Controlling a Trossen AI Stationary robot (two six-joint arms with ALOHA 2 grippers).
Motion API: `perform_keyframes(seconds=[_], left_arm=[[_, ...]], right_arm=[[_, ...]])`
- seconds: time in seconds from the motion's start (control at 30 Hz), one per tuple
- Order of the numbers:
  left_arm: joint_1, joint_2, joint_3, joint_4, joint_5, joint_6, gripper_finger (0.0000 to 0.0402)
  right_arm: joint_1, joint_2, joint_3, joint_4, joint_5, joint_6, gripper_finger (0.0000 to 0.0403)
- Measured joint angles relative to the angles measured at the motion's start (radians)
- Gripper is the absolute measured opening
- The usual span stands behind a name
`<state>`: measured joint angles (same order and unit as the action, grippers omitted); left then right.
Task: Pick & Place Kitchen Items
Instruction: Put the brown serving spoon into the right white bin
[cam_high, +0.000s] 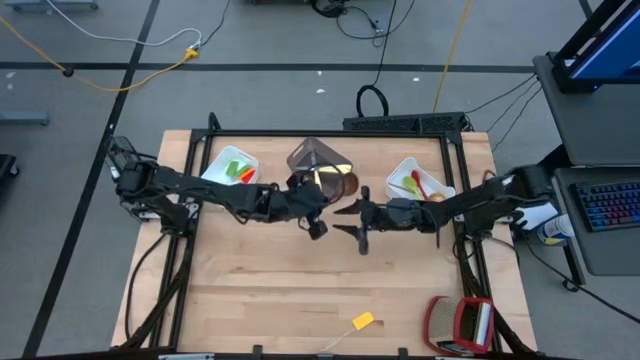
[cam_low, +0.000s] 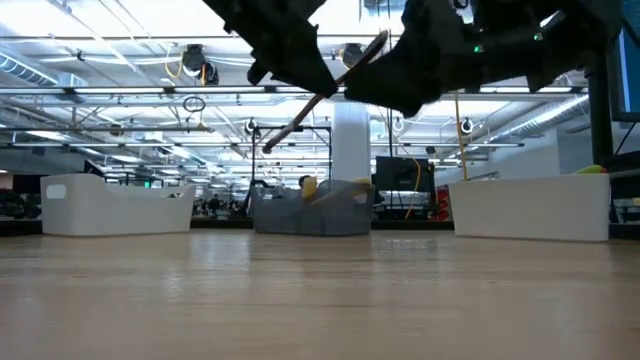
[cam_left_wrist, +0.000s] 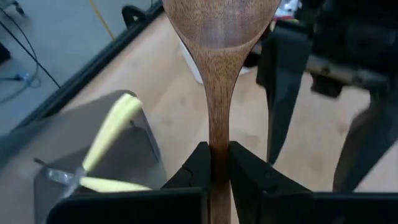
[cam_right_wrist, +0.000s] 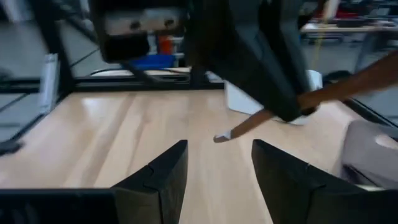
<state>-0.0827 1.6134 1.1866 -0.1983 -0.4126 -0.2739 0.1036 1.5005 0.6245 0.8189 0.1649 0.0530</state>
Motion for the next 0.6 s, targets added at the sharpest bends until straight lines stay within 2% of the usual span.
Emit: perform_keyframes(seconds=[0.3,0.47,0.6], left_arm=[[0.043,0.002,0.0,0.189,-0.005,0.128,0.0018],[0.068,0.001,0.0,0.238,0.007,0.161,0.0032],[0.086,0.001,0.0,0.253,0.029,0.174,0.0028]], right_arm=[[-0.007,0.239,0.006,0.437,0.361,0.028,0.0171],[-0.04,0.303,0.018,0.582,0.336,0.047,0.0171],[-0.063,0.312,0.018,0.617,0.304,0.043,0.0171]])
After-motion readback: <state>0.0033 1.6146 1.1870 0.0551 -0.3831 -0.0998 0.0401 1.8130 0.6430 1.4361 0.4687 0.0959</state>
